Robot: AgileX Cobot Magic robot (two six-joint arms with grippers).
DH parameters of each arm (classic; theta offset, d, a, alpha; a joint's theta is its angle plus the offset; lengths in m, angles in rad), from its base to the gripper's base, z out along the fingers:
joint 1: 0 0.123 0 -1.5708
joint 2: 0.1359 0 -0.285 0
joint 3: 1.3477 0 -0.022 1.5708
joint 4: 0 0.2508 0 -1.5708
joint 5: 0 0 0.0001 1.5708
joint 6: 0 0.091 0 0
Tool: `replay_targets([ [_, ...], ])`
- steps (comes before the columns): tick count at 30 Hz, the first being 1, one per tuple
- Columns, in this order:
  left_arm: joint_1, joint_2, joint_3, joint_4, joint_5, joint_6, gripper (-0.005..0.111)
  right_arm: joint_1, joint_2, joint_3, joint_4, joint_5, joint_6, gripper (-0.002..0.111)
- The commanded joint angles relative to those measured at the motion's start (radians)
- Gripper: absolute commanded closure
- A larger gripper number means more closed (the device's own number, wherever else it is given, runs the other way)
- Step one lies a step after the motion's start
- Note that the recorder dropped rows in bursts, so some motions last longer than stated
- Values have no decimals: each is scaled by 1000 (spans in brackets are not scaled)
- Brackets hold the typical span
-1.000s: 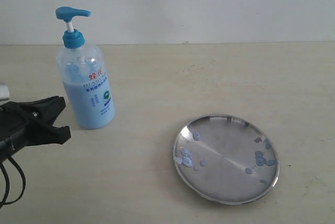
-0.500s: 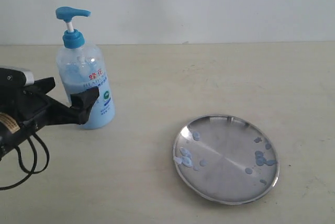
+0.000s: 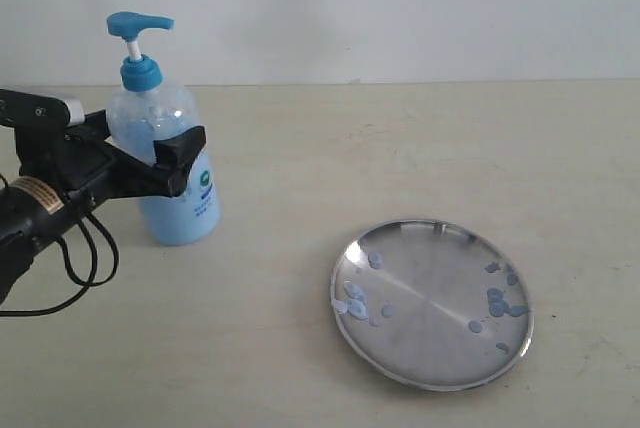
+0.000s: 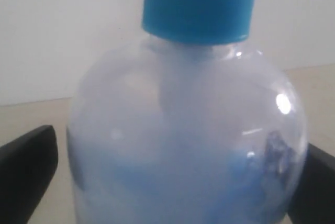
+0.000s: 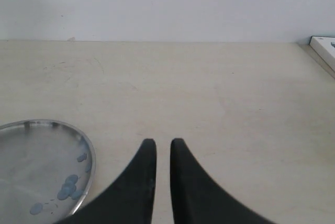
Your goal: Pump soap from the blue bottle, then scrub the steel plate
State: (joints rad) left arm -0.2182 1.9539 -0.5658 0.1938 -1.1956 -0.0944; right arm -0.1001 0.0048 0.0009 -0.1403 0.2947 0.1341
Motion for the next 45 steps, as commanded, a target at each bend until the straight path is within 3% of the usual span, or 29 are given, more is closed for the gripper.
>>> replay_targets([
  [1,-2,72,-57,26,15,-12,-2,-6,-5,-1,2,-18,-3,107],
  [11,-2,200,-159,58,15,-12,-2,-6,-5,-1,2,-18,-3,107],
  [15,-2,225,-177,57,22,-12,7,-6,-5,-1,2,-18,-3,107],
  [23,-2,227,-179,50,12,-12,71,-6,-5,-1,2,-18,-3,107],
  [28,-2,227,-179,50,14,-9,102,-6,-5,-1,2,-18,-3,107],
  [38,-2,227,-179,69,15,24,102,-6,-5,-1,2,-18,-3,107],
  [45,-2,214,-179,252,17,78,102,-6,-5,-1,-46,-17,-48,107],
])
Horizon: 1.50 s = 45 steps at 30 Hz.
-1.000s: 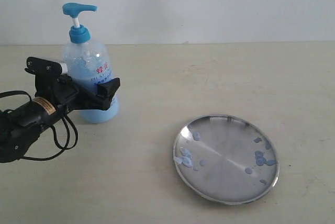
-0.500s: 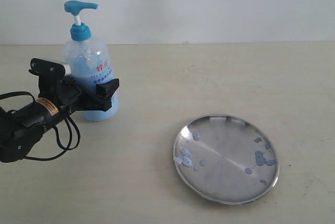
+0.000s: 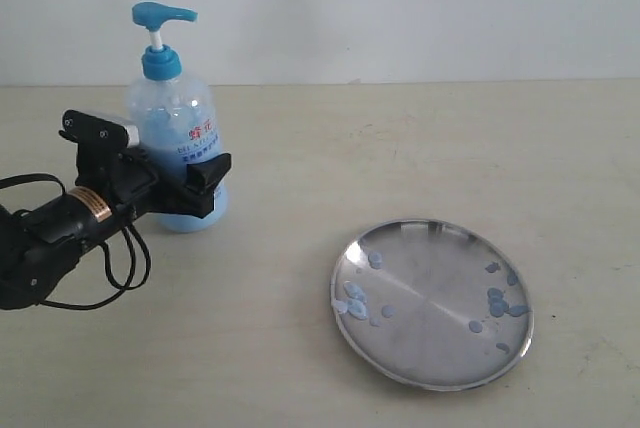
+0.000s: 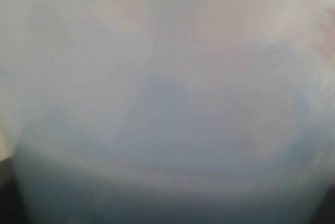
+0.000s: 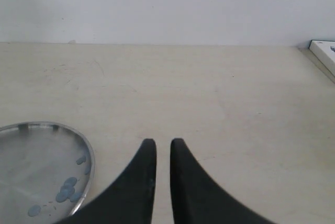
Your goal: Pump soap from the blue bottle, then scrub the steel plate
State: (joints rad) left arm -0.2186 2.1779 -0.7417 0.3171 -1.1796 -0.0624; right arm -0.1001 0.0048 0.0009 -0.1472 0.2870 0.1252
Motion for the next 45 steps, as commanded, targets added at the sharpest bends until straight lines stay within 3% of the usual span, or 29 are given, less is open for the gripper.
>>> replay_targets([
  [1,-2,-17,-4,146,1,56,102,-6,-5,-1,-42,-10,-39,107],
  [8,-2,-89,-4,179,15,129,102,-6,-5,-1,-38,-88,-28,107],
  [15,-3,-121,-4,207,97,163,102,-6,-5,-1,147,-344,191,107],
  [19,-7,-121,-4,253,97,163,102,-6,-5,-1,193,-367,248,107],
  [26,-101,-121,-4,246,107,175,102,-6,3,-1,195,-436,294,107],
  [31,-140,-121,-4,147,112,243,102,-6,243,-1,156,-603,312,107],
  [34,-142,-121,-4,151,112,266,102,-6,461,-92,3,-697,367,107],
  [36,-142,-121,-4,154,128,266,102,-6,735,-229,-331,-814,589,107],
  [37,-142,-121,-4,154,141,266,102,-6,928,-351,-645,-942,803,107],
  [38,-142,-121,-4,154,149,266,102,-6,1003,-404,-772,-1021,890,107],
  [39,-142,-121,-4,178,165,282,102,-1,1178,-549,-1014,-1171,1074,107],
  [41,-142,-121,-4,224,185,307,102,40,1359,-754,-1125,-1256,1212,107],
  [45,-142,-121,-4,222,186,305,102,133,1511,-984,-1129,-1237,1242,107],
])
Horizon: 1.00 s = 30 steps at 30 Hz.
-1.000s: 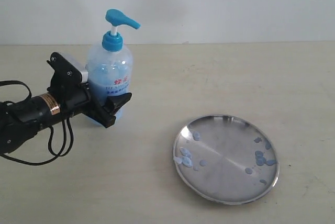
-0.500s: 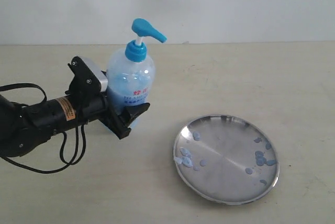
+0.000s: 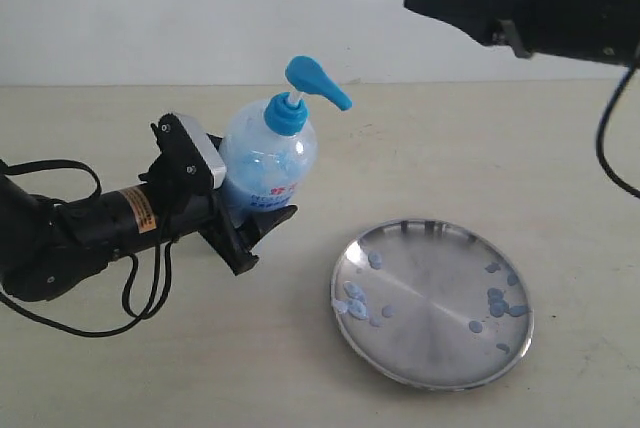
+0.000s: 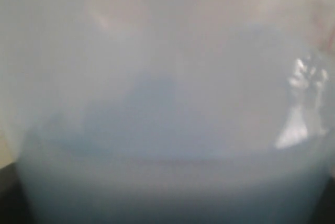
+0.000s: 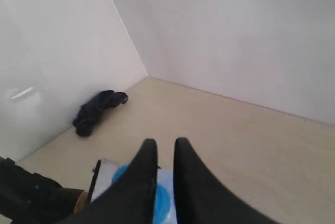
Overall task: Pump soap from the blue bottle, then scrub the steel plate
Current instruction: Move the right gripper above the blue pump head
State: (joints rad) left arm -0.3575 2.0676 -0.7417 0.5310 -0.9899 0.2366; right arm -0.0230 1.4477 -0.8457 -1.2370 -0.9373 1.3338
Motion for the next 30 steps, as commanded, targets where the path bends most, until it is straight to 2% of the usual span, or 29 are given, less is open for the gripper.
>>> replay_targets([
  [1,-5,-11,-4,7,-3,6,102,79,70,-155,-39,13,42,107],
  [5,-38,-11,-4,-11,-3,6,102,209,70,-155,-190,106,43,107],
  [7,-53,-11,-4,-43,-3,6,102,233,70,-155,-219,170,53,107],
  [10,-74,-11,-4,-80,-3,6,102,240,70,-155,-235,236,70,107],
  [15,-103,-11,-4,-131,-3,6,102,240,70,-155,-270,226,94,107],
  [22,-105,-11,-4,-153,-3,6,102,240,22,-155,-272,300,110,107],
  [30,-105,-11,-4,-154,-6,6,102,242,4,-153,-436,327,287,107],
])
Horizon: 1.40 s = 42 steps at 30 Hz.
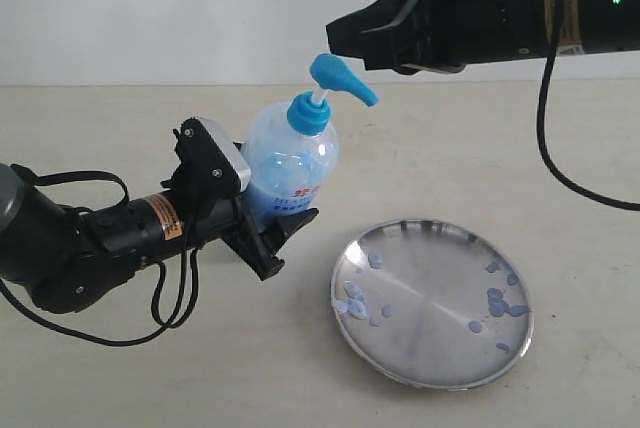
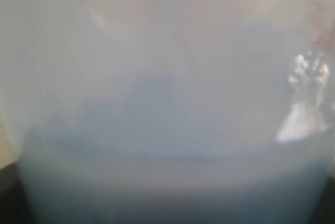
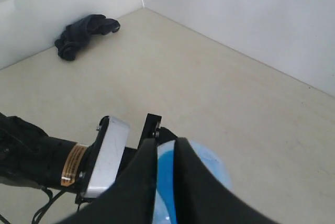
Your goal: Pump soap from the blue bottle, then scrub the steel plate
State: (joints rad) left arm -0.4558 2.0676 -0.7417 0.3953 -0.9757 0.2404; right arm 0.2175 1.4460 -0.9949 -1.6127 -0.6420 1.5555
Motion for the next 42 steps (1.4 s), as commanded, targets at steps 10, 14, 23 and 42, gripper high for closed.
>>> replay_targets([
  [10,-7,-11,-4,-13,-20,2,102,1,57,-4,-60,30,88,109],
  [14,-7,-11,-4,-11,-20,2,102,1,77,-4,-72,24,102,109],
  [23,-7,-11,-4,11,-22,1,102,1,112,24,-123,35,178,109],
  [42,-22,-11,-4,12,-31,-39,102,3,84,74,-45,165,32,109],
])
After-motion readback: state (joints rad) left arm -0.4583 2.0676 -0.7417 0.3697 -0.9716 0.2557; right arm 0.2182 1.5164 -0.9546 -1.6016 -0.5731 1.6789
